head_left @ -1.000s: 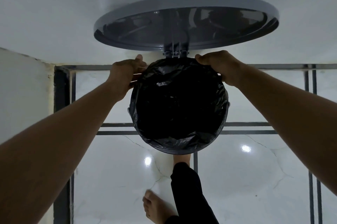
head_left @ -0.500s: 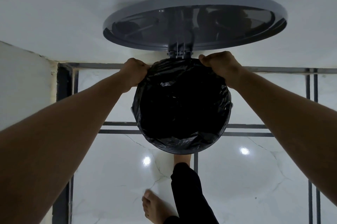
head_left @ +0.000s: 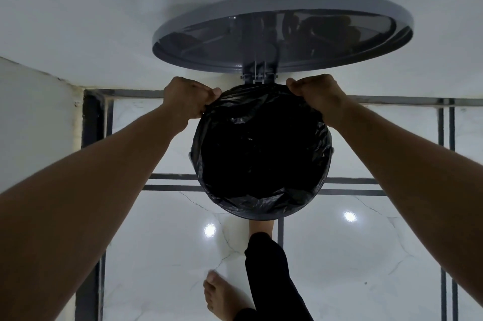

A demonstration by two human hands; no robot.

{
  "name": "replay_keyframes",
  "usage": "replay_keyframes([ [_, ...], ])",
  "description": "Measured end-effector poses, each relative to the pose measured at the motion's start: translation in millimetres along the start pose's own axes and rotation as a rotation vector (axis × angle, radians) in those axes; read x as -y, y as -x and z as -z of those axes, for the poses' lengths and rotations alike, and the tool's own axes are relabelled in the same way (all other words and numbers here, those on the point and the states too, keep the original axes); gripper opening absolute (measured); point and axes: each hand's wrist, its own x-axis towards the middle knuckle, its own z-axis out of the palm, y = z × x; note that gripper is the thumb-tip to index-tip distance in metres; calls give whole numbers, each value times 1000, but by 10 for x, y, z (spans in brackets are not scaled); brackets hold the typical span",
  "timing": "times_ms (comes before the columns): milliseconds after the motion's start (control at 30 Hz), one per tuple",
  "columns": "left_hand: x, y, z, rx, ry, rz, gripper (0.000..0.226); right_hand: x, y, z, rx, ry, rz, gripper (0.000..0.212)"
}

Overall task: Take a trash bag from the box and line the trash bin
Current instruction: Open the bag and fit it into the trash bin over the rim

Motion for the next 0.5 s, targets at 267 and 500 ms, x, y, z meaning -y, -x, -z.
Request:
replay_keyframes([
  [267, -27, -28, -26, 167, -18, 1, 30, 19, -73, -12, 4, 22, -45, 52],
  [500, -20, 50, 126, 253, 103, -100, 26, -7, -76, -5, 12, 10, -35, 51],
])
